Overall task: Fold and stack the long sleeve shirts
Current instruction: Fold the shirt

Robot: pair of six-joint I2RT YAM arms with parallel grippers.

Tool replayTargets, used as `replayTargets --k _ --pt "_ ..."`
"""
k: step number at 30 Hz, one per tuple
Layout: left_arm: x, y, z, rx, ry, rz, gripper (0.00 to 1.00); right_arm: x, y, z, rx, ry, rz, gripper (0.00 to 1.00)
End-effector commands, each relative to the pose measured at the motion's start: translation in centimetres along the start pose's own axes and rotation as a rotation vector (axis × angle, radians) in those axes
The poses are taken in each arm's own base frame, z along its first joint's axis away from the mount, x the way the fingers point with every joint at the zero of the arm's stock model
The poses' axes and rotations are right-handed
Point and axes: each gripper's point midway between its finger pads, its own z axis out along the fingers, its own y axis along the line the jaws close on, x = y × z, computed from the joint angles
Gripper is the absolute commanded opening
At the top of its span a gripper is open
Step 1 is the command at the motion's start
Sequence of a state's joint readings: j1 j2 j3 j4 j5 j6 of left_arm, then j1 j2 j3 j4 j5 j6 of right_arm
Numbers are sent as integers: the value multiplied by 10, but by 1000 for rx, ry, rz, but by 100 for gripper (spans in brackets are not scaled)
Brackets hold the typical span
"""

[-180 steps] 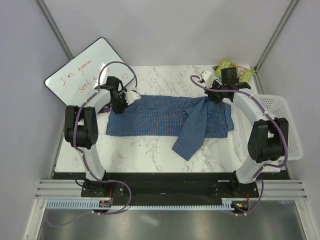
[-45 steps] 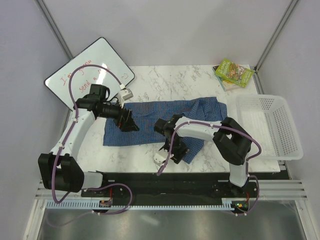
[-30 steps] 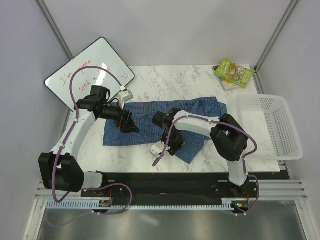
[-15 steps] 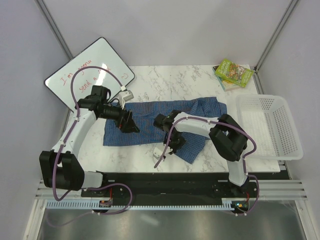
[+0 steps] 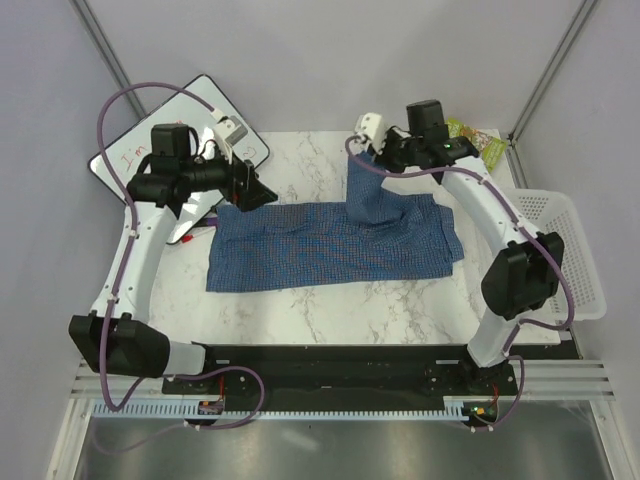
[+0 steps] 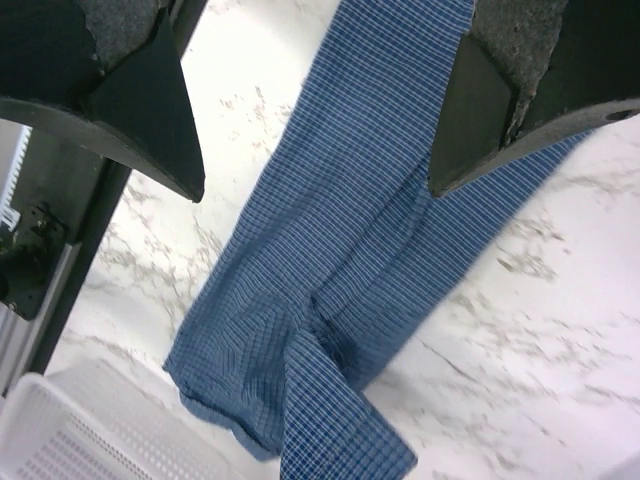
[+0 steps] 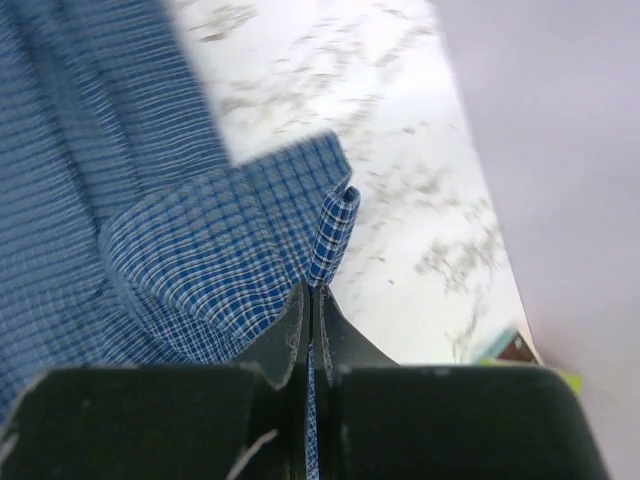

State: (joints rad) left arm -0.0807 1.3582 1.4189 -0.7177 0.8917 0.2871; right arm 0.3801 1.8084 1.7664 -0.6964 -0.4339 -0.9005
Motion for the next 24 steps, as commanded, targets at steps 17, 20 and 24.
replayTargets --k 17,20,24 --pt "14 32 19 -79 6 -47 99 -6 -215 -36 740 -536 463 0" --pt "23 40 23 -98 27 -63 99 -5 -224 -31 760 -549 444 0" --pt "31 44 28 -94 42 -83 99 -9 -228 -20 739 -584 418 0"
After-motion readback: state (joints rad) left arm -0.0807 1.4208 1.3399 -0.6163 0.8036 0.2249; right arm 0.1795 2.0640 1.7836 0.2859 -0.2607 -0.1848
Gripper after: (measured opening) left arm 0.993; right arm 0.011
